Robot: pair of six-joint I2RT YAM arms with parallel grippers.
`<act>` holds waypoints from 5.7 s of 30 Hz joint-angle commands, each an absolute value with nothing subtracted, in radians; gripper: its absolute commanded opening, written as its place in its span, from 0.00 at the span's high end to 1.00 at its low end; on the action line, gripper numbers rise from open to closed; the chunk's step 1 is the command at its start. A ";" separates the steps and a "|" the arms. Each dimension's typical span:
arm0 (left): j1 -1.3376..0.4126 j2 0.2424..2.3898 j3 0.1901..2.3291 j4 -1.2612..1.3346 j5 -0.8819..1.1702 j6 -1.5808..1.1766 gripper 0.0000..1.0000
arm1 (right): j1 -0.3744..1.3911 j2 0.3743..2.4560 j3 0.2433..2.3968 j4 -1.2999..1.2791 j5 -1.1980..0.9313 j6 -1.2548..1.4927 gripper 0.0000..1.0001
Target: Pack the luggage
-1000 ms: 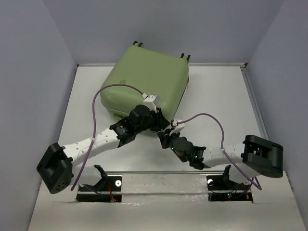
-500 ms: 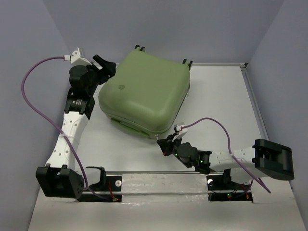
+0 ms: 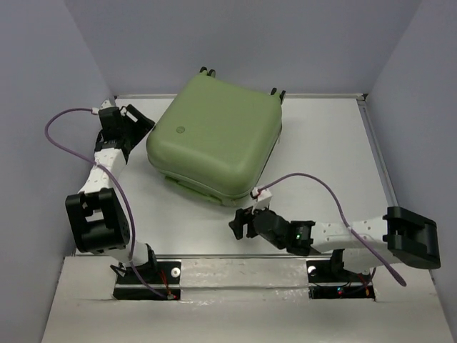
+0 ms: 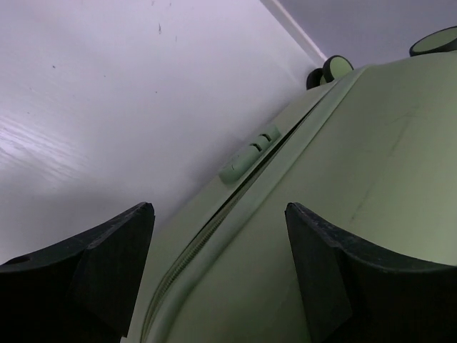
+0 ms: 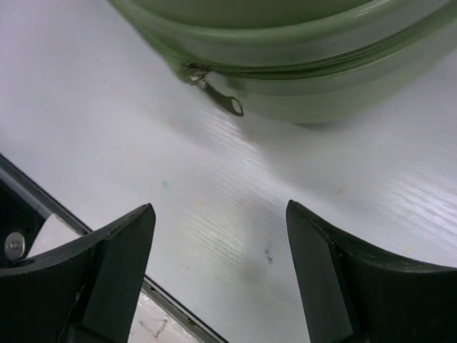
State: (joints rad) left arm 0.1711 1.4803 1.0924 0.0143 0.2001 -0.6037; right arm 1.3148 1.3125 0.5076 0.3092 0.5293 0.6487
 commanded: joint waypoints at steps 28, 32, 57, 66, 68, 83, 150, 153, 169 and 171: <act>-0.113 1.198 0.697 0.133 0.081 -0.638 0.19 | 0.485 1.653 1.179 0.206 -0.211 0.384 0.82; -0.124 1.012 0.580 0.120 0.078 -0.638 0.19 | 0.431 1.719 1.325 0.152 -0.307 0.380 0.72; -0.133 0.928 0.748 -0.141 0.224 -0.390 0.01 | 0.442 1.057 0.408 0.494 -0.442 0.388 0.42; -0.135 0.973 0.793 -0.123 0.272 -0.370 0.01 | 0.442 1.308 0.506 0.673 -0.420 0.313 0.41; -0.135 0.974 0.779 -0.114 0.285 -0.370 0.01 | 0.442 1.351 0.515 0.692 -0.426 0.327 0.42; -0.181 0.983 0.735 -0.046 0.396 -0.419 0.01 | 0.567 1.359 0.445 0.920 -0.267 0.384 0.93; -0.646 0.954 0.621 0.132 0.212 -0.603 0.01 | 0.227 1.865 1.492 -0.043 -0.819 0.554 0.06; -0.730 0.959 0.618 0.149 0.195 -0.632 0.01 | 0.293 2.023 1.720 -0.093 -0.873 0.561 0.06; -0.824 1.049 0.788 0.187 0.074 -0.618 0.01 | 0.391 2.060 2.151 -0.207 -0.767 0.421 0.00; -0.824 1.051 0.808 0.190 0.052 -0.623 0.01 | 0.391 1.953 2.094 -0.206 -0.749 0.365 0.00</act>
State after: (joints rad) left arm -0.8383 1.0485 0.7074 0.0399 0.1547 -0.6525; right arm 0.3626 2.1689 2.1365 -0.1539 -0.6750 0.4526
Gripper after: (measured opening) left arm 0.993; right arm 0.998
